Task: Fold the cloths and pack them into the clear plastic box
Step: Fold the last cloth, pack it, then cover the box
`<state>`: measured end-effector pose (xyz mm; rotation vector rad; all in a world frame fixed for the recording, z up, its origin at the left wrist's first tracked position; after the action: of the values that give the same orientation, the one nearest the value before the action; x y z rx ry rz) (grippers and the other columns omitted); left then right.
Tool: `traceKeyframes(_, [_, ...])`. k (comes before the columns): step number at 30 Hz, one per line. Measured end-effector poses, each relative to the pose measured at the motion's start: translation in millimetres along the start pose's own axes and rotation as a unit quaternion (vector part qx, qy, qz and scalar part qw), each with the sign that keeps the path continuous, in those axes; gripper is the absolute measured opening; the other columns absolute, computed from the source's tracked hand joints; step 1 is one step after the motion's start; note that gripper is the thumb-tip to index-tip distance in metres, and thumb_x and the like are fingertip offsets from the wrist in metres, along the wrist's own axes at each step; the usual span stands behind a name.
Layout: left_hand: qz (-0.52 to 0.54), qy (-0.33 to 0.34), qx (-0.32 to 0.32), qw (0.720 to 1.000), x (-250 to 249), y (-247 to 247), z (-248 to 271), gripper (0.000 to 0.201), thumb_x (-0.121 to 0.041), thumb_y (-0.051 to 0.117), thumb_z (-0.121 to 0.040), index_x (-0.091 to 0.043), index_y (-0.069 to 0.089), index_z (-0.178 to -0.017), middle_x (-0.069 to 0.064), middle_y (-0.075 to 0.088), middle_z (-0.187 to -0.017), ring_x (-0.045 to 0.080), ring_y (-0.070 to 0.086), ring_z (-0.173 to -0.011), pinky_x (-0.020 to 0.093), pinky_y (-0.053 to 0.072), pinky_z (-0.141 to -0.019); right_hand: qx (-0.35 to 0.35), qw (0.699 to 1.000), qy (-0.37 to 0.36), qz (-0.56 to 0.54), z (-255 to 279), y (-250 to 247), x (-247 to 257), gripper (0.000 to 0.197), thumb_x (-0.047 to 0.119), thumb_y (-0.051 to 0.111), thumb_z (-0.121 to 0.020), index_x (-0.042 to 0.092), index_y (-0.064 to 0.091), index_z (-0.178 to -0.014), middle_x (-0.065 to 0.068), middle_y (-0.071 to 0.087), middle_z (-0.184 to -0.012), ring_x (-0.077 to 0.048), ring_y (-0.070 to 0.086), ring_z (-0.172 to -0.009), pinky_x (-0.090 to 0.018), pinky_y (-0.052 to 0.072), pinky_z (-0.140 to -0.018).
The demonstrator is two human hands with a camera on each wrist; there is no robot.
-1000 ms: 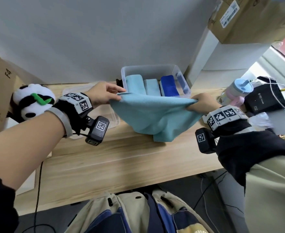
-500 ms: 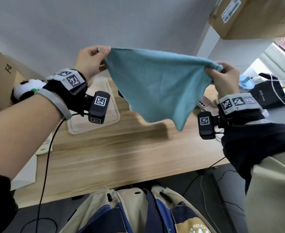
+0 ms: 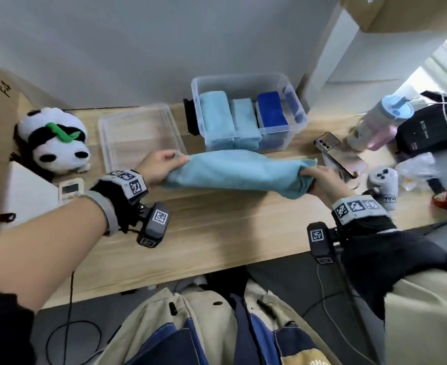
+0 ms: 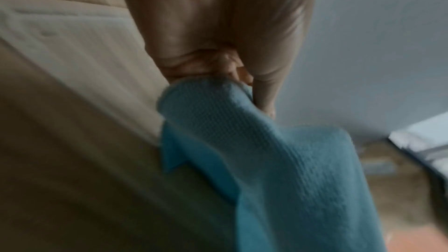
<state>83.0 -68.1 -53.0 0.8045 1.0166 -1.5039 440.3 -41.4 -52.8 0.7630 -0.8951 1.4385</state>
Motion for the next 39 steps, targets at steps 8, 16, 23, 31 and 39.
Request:
traceKeyframes(8, [-0.211,-0.15,0.141,0.956,100.3,26.9,8.5,0.01,-0.028,0.07,-0.081,-0.02,0.067,-0.075,0.006,0.065,-0.082,0.016,0.055,-0.079,0.025,0.042,-0.07,0.045,0.962,0.229,0.14,25.6,-14.4,-90.7,0.007,-0.002,0.049,-0.086,-0.001,0.055,-0.089,-0.015,0.054,-0.075,-0.025,0.057,-0.066,-0.029,0.053,-0.056])
traceKeyframes(16, [-0.208,-0.136,0.008,0.969,103.1,32.8,-4.5,0.019,-0.015,0.062,-0.087,-0.007,0.066,-0.104,0.008,0.063,-0.093,0.013,0.052,-0.074,0.015,0.042,-0.064,-0.019,0.954,0.218,0.204,19.8,-20.2,-109.3,0.019,0.003,0.058,-0.083,0.005,0.064,-0.101,-0.02,0.066,-0.091,-0.032,0.064,-0.086,-0.041,0.055,-0.079])
traceKeyframes(23, [-0.085,-0.223,-0.097,0.966,94.9,34.3,-26.6,0.009,-0.013,0.064,-0.082,-0.014,0.057,-0.076,0.008,0.064,-0.098,0.022,0.059,-0.091,0.03,0.051,-0.074,-0.027,0.967,0.149,0.205,10.7,-6.5,-101.7,0.021,0.01,0.06,-0.086,0.006,0.064,-0.106,-0.012,0.067,-0.098,-0.026,0.062,-0.092,-0.037,0.05,-0.089])
traceKeyframes(31, [-0.065,-0.223,-0.021,0.972,88.5,50.9,-33.3,0.035,-0.007,0.073,-0.073,-0.013,0.061,-0.105,0.009,0.068,-0.099,0.026,0.066,-0.089,0.039,0.054,-0.087,0.034,0.962,0.111,0.248,-0.6,19.0,-94.8,0.031,0.009,0.055,-0.09,0.007,0.06,-0.12,-0.012,0.063,-0.12,-0.026,0.055,-0.113,-0.032,0.041,-0.099])
traceKeyframes(39, [-0.039,-0.038,-0.108,0.993,57.1,35.0,-45.1,0.056,0.013,0.063,-0.074,-0.021,0.052,-0.117,0.005,0.059,-0.102,0.005,0.06,-0.073,0.012,0.05,-0.062,-0.026,0.923,0.053,0.381,-16.3,15.0,-84.8,0.029,0.013,0.051,-0.09,0.007,0.062,-0.116,-0.016,0.065,-0.114,-0.033,0.057,-0.109,-0.03,0.041,-0.081])
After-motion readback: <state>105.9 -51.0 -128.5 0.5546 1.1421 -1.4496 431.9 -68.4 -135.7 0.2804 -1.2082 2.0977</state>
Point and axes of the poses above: each hand's wrist, its own z-axis away from the middle knuckle, its own y-axis out of the palm, x = y × z, the point moved 2 cm from there along -z, towards the middle knuckle
